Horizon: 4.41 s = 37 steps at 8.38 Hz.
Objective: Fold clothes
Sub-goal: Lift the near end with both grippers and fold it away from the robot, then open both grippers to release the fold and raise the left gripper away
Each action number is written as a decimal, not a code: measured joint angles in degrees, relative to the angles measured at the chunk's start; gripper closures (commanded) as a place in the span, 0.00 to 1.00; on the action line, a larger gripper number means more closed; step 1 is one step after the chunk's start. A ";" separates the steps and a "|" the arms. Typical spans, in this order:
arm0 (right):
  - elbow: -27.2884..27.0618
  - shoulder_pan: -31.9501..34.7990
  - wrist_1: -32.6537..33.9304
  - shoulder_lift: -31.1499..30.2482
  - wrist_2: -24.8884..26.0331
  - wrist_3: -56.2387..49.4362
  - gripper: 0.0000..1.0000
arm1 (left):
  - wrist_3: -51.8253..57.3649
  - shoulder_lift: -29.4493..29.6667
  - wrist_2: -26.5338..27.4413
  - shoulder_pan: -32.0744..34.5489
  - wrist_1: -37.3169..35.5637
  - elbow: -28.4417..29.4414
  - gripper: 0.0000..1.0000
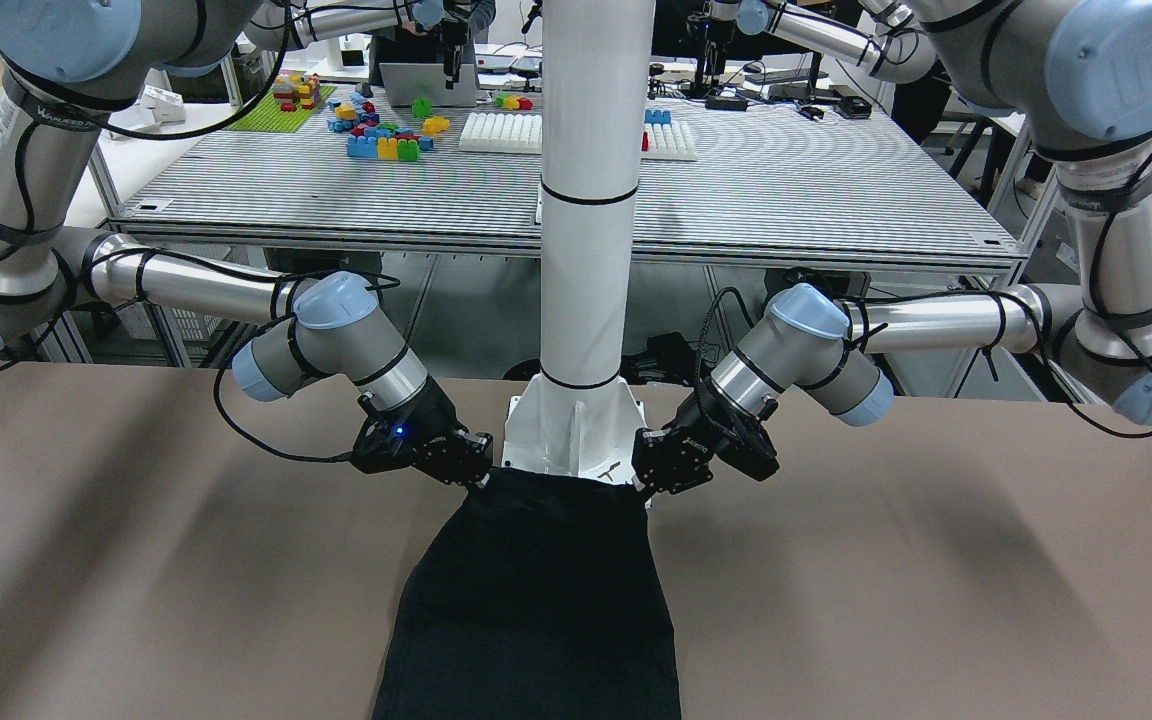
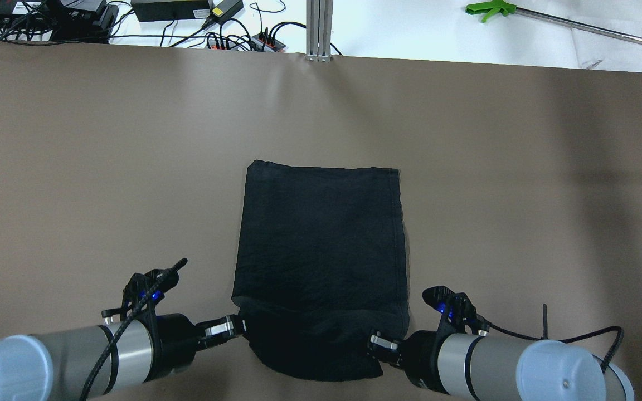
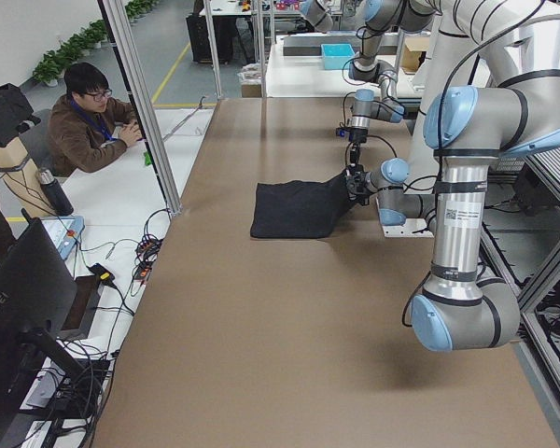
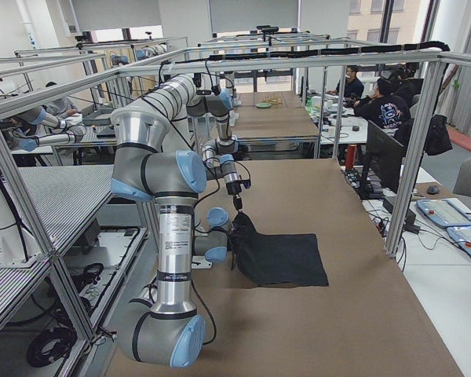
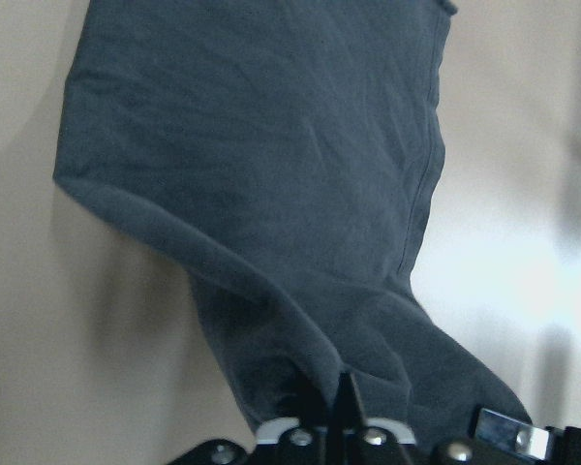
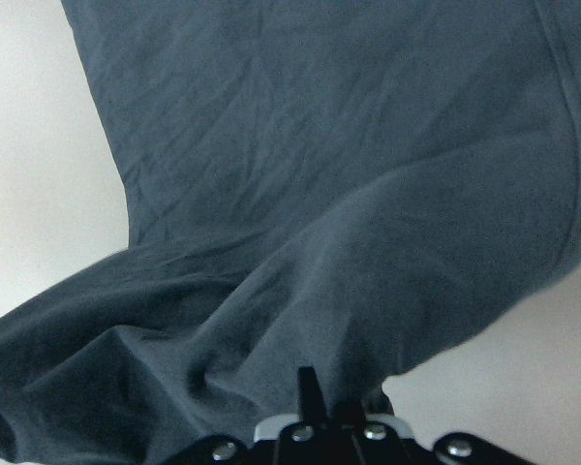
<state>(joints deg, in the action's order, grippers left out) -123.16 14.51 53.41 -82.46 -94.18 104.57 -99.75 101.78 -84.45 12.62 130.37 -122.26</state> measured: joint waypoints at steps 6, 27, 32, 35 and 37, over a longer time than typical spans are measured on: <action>10.44 14.05 1.79 9.32 -0.41 -5.93 1.00 | 2.96 15.94 -13.31 20.95 -0.11 19.47 1.00; 28.64 16.82 12.90 28.95 -2.49 -12.53 0.06 | 13.73 19.70 -29.27 41.57 -3.06 31.95 0.00; 42.03 16.54 13.12 35.40 -1.55 -25.25 0.06 | 16.58 19.28 -29.59 42.73 -4.24 32.11 0.00; 51.40 20.57 12.86 39.74 0.38 -33.19 0.06 | 16.77 19.30 -29.39 42.64 -4.18 32.74 0.00; 55.73 25.15 12.70 41.04 0.58 -39.79 0.06 | 16.92 19.20 -29.31 42.60 -3.79 33.79 0.00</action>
<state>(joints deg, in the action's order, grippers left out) -67.43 39.66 66.12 -41.42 -93.59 64.78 -82.83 120.98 -113.76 55.21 126.58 -88.48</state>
